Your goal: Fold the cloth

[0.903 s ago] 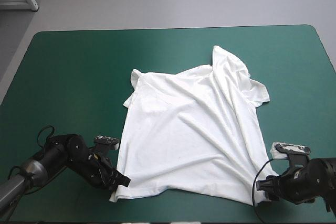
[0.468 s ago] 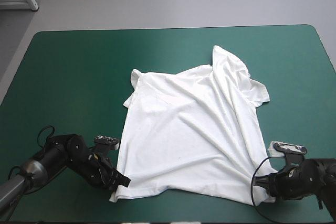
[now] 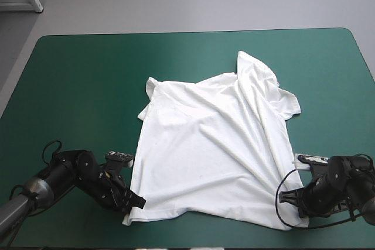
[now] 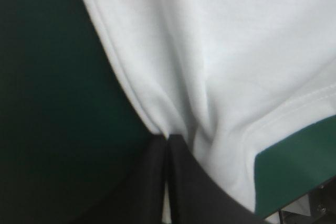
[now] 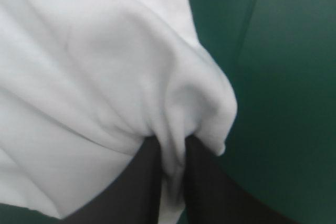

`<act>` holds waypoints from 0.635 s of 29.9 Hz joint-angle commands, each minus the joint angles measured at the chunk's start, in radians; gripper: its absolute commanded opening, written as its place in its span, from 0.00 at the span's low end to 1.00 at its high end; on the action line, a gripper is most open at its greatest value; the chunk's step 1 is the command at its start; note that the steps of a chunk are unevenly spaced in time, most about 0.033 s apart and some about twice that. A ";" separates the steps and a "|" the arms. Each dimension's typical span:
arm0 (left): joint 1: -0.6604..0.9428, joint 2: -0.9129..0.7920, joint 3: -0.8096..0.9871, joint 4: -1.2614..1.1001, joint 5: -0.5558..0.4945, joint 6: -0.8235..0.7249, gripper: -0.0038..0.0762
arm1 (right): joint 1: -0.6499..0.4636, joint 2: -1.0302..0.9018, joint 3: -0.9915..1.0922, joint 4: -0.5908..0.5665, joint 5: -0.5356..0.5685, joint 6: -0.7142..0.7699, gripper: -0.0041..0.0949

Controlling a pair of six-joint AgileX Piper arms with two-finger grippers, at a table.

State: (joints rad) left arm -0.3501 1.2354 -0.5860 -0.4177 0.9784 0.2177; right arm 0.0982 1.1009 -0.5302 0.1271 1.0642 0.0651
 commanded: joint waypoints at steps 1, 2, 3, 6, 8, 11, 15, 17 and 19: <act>-0.010 -0.012 -0.058 -0.007 0.036 -0.010 0.04 | -0.004 0.005 -0.013 0.032 0.009 -0.013 0.02; -0.010 -0.017 -0.082 -0.007 0.043 -0.010 0.04 | -0.004 -0.010 -0.032 0.023 0.016 -0.006 0.02; -0.010 -0.022 -0.112 -0.007 0.055 -0.010 0.04 | -0.004 -0.031 -0.062 0.011 0.029 0.007 0.02; -0.010 -0.034 -0.233 -0.007 0.101 -0.010 0.04 | -0.004 -0.090 -0.177 -0.017 0.066 0.036 0.02; -0.010 -0.038 -0.326 -0.007 0.136 -0.010 0.04 | -0.004 -0.123 -0.267 -0.035 0.100 0.043 0.02; -0.010 -0.038 -0.484 -0.007 0.190 -0.010 0.04 | -0.004 -0.150 -0.436 -0.062 0.153 0.045 0.02; -0.010 -0.036 -0.702 -0.005 0.252 -0.010 0.04 | -0.004 -0.162 -0.657 -0.062 0.153 0.041 0.02; -0.010 -0.036 -0.818 -0.005 0.282 -0.010 0.04 | -0.004 -0.162 -0.757 -0.062 0.153 0.039 0.02; -0.010 -0.034 -0.937 -0.003 0.298 -0.010 0.04 | -0.004 -0.153 -0.864 -0.059 0.153 0.019 0.02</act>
State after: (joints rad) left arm -0.3565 1.2252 -1.3590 -0.3912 1.2344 0.2149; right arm 0.0982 0.9552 -1.2508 0.0724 1.2469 0.1079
